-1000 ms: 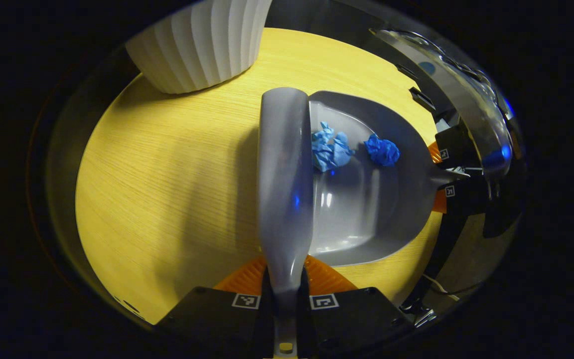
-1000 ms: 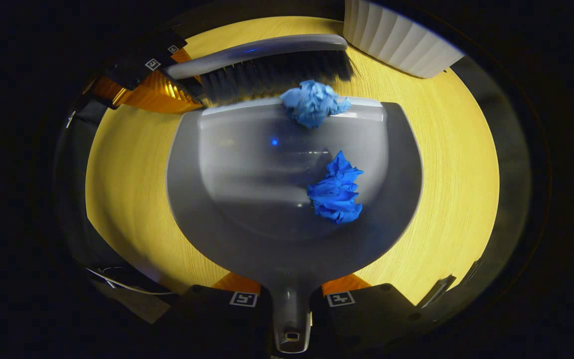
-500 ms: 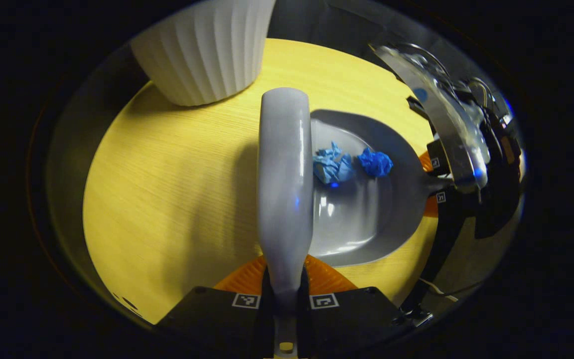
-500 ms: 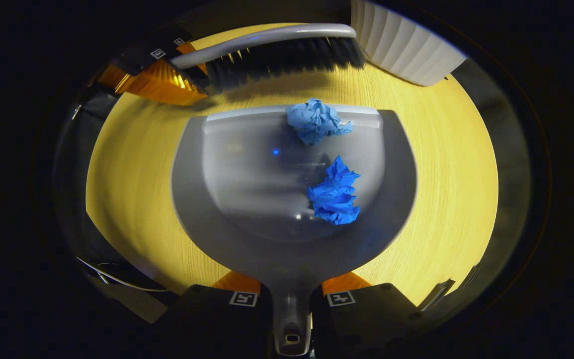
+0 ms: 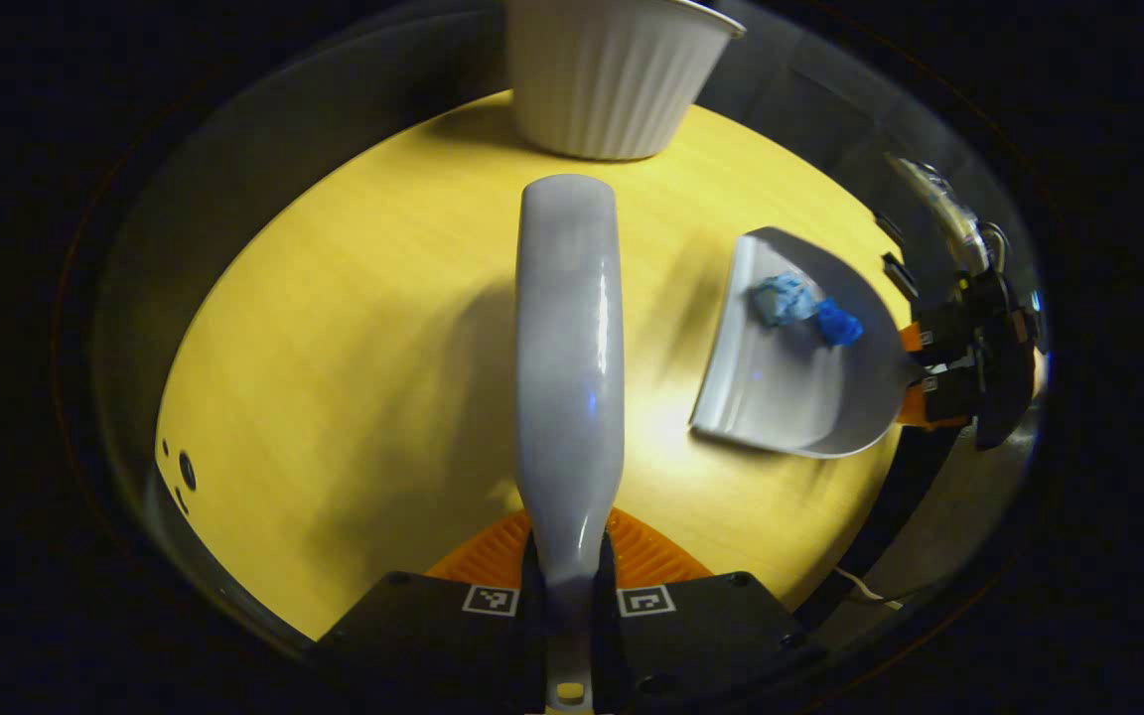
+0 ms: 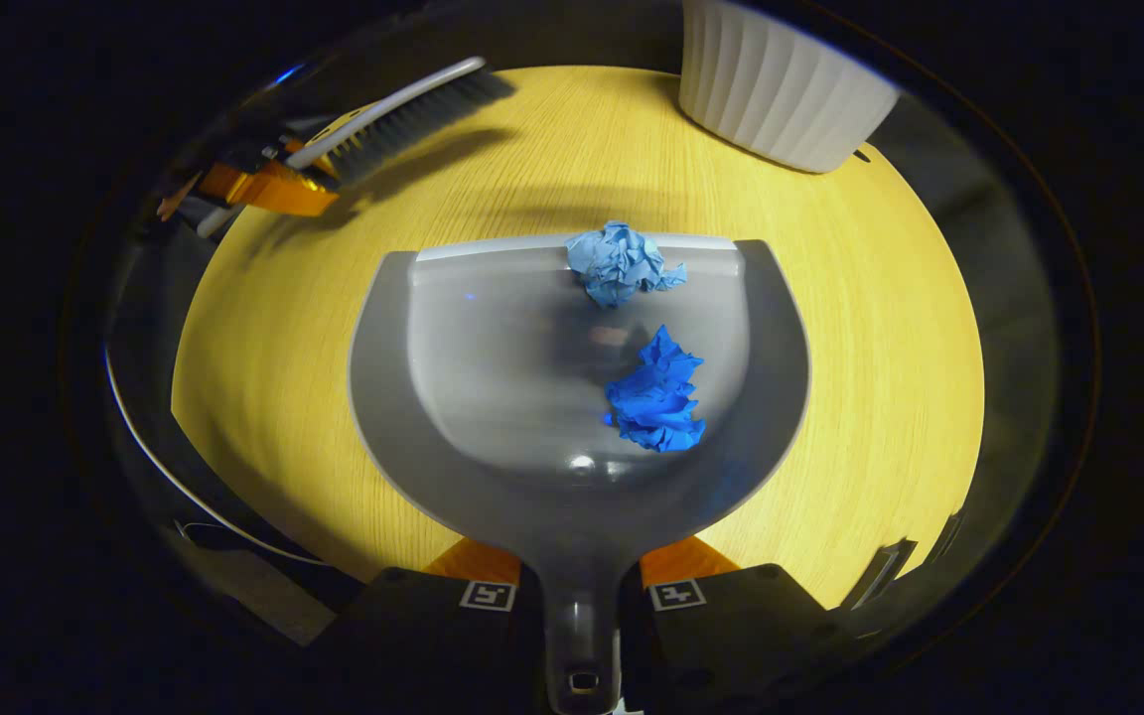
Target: Pick up the small broom and dustpan from the desktop, sweep the trash into the dustpan with the broom, and then empty the trash into the garbage bin.
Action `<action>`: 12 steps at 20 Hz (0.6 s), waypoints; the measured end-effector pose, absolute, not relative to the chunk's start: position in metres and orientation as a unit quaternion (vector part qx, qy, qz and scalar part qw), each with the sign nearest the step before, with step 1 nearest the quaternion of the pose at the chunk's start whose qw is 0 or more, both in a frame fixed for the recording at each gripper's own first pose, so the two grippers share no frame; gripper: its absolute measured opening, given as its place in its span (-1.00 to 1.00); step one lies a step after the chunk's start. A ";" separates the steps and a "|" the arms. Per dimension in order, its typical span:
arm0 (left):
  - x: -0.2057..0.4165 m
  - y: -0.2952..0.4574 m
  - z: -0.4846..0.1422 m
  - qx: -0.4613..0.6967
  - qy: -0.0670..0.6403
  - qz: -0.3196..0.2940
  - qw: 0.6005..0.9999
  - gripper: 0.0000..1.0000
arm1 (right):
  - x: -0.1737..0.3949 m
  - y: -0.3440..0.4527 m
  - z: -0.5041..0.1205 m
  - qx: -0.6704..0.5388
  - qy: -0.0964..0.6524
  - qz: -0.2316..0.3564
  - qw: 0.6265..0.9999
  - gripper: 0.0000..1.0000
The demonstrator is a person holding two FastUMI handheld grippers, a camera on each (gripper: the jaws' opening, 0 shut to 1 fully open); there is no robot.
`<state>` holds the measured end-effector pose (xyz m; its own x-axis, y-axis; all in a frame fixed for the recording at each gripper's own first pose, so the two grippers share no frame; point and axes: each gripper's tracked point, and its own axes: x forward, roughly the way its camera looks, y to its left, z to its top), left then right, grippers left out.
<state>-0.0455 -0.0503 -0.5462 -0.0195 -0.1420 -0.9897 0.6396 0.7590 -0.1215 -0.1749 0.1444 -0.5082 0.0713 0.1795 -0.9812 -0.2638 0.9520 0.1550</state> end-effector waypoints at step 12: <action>-0.068 -0.055 -0.571 0.194 0.685 -0.234 0.662 -0.57 | -0.146 0.165 -0.512 0.056 0.596 0.044 0.800 -0.36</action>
